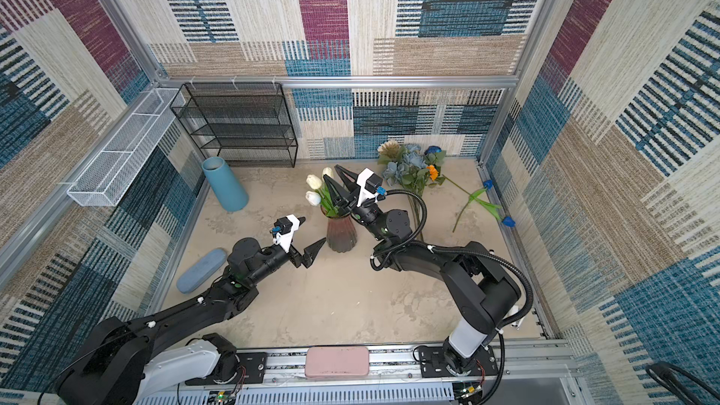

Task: Arrange flowers in a vase
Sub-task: Place the flower in the vase, then pick up the flower from the top-right of the table.

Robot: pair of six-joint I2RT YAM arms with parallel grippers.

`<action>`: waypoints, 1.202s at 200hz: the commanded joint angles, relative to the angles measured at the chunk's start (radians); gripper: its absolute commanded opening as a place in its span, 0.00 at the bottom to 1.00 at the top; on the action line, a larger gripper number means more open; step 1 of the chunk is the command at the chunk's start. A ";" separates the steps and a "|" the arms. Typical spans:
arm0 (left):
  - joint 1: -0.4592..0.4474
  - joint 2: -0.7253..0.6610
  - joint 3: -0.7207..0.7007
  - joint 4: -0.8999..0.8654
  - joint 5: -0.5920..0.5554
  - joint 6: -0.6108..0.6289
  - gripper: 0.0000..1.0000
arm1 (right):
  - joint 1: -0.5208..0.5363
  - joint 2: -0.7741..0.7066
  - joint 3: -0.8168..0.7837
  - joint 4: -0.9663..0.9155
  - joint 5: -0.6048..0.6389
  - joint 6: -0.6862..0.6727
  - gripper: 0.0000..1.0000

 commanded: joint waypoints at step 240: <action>-0.001 -0.130 0.006 -0.150 0.063 0.089 0.97 | -0.935 0.692 1.189 -2.106 0.043 -0.375 0.43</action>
